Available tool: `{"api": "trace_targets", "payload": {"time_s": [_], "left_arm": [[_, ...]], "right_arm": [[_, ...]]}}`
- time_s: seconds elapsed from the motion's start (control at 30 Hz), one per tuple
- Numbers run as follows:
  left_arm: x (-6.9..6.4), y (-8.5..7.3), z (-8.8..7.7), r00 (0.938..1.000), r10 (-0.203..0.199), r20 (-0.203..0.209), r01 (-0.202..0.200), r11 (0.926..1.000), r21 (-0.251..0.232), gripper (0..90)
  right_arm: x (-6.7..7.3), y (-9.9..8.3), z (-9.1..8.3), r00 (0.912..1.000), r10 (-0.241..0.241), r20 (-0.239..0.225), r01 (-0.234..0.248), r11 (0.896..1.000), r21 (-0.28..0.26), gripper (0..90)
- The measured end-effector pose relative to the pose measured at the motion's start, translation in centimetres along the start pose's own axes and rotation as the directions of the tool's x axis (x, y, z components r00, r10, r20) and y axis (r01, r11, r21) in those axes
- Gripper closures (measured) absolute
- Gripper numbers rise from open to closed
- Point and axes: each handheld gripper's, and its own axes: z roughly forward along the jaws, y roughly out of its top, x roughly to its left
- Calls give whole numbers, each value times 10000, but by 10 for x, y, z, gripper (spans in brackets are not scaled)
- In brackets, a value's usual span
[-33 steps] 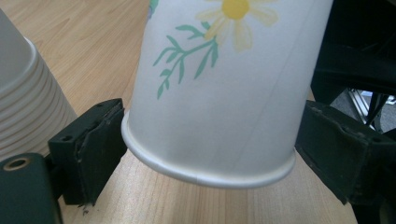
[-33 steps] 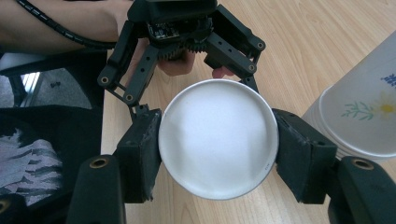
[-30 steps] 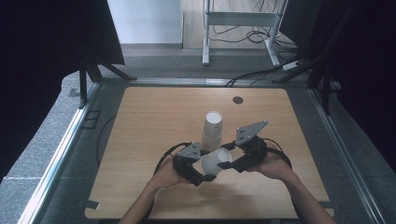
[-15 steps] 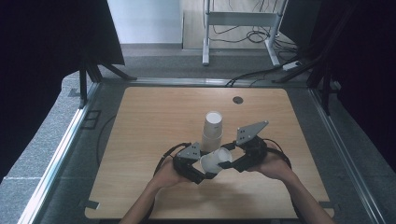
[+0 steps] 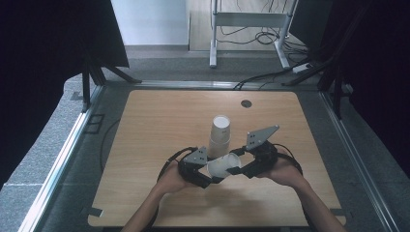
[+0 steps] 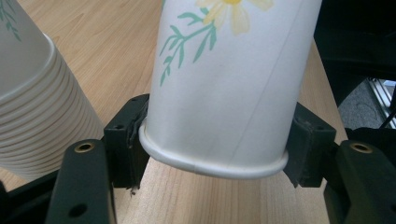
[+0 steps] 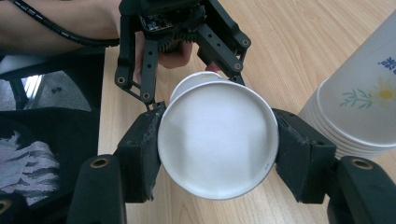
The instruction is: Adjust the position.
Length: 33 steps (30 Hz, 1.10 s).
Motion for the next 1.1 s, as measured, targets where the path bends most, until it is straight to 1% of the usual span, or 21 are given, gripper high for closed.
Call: {"api": "trace_targets", "payload": {"time_s": [0.2, 0.4, 0.47, 0.53, 0.6, 0.67, 0.8, 0.9, 1.0, 1.07, 1.1], "left_arm": [[0, 1, 0, 9999, 120, -84, -118, 9997, 195, 346], [0, 4, 1, 9993, 312, -214, -299, 9978, 599, 346], [0, 5, 0, 9993, 239, -279, -221, 9976, 650, 345], [1, 6, -2, 9993, 214, -314, -190, 9969, 759, 346], [2, 6, -3, 9990, 273, -355, -238, 9952, 950, 346], [2, 6, -4, 9988, 266, -413, -220, 9939, 1082, 347], [1, 8, -5, 9974, 532, -492, -451, 9872, 1531, 347], [-1, 11, -4, 9960, 741, -507, -629, 9789, 1947, 347], [-4, 13, -2, 9934, 1014, -537, -852, 9653, 2468, 346], [-6, 14, 0, 9924, 1079, -589, -885, 9597, 2668, 346], [-6, 15, 1, 9909, 1212, -581, -1001, 9539, 2830, 346]], "right_arm": [[-1, -2, 0, 10000, 31, -9, -31, 10000, 37, 368], [-1, -4, 1, 10000, 35, 79, -36, 9998, 176, 360], [-1, -4, 1, 9998, 32, 196, -36, 9997, 245, 323], [0, -4, 0, 9996, 26, 289, -35, 9995, 306, 309], [1, -4, -2, 9992, -31, 392, 16, 9992, 389, 287], [2, -4, -2, 9988, -70, 480, 42, 9983, 585, 263], [5, -4, -1, 9980, -232, 587, 166, 9938, 1099, 230], [7, -4, 2, 9970, -411, 649, 305, 9871, 1570, 210], [8, -5, 6, 9963, -551, 666, 408, 9791, 1994, 199], [9, -5, 9, 9955, -637, 707, 462, 9729, 2264, 197], [9, -5, 11, 9954, -670, 686, 489, 9701, 2378, 196]]}}
